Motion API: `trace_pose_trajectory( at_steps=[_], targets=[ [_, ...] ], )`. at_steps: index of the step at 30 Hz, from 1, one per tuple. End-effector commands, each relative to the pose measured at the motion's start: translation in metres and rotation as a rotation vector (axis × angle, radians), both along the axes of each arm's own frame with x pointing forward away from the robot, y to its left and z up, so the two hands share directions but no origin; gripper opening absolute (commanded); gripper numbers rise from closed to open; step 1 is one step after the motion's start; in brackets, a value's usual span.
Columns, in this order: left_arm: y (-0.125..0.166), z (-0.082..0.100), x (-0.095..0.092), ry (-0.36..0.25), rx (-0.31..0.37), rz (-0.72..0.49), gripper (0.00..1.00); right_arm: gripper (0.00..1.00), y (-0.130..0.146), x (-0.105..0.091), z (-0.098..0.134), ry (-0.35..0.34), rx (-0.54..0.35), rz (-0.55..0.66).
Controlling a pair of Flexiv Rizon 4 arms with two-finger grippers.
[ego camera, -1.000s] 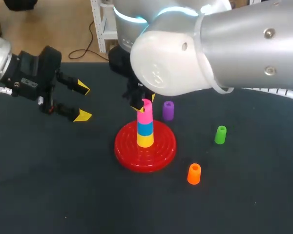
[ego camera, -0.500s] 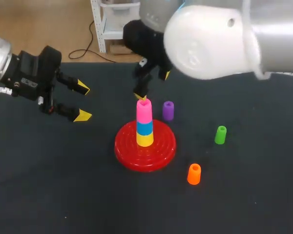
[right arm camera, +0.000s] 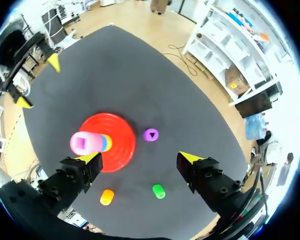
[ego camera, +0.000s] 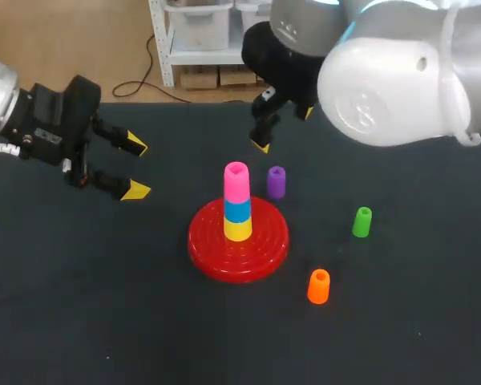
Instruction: Pick up and stack the cylinders on the red base in this order: pink,purple,orange,green
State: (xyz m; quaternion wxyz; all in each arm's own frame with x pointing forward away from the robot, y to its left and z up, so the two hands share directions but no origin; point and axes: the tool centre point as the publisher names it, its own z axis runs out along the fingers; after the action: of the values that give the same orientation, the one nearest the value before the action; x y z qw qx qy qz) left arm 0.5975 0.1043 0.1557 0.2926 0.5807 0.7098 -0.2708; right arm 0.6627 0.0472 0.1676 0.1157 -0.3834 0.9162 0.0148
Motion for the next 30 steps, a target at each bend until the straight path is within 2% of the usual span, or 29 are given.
trace_pose_trajectory(
  at_steps=[1, 9, 13, 18, 30],
  targets=[
    [0.0, -0.001, 0.0, -0.003, -0.004, 0.0, 1.0, 1.0, 0.006, 0.025, -0.02, 0.023, -0.035, -0.024],
    [0.0, -0.001, 0.0, -0.003, -0.004, 0.0, 1.0, 1.0, 0.005, 0.055, -0.07, 0.08, -0.093, -0.051],
    [0.0, -0.001, 0.0, -0.003, -0.004, 0.0, 1.0, 1.0, 0.002, 0.058, -0.091, 0.128, -0.102, -0.094],
    [0.0, -0.001, 0.0, -0.003, -0.004, 0.0, 1.0, 1.0, -0.001, 0.055, -0.113, 0.151, -0.106, -0.103],
    [0.0, -0.001, 0.0, -0.003, -0.004, 0.0, 1.0, 1.0, -0.005, 0.054, -0.133, 0.182, -0.123, -0.118]
  ],
)
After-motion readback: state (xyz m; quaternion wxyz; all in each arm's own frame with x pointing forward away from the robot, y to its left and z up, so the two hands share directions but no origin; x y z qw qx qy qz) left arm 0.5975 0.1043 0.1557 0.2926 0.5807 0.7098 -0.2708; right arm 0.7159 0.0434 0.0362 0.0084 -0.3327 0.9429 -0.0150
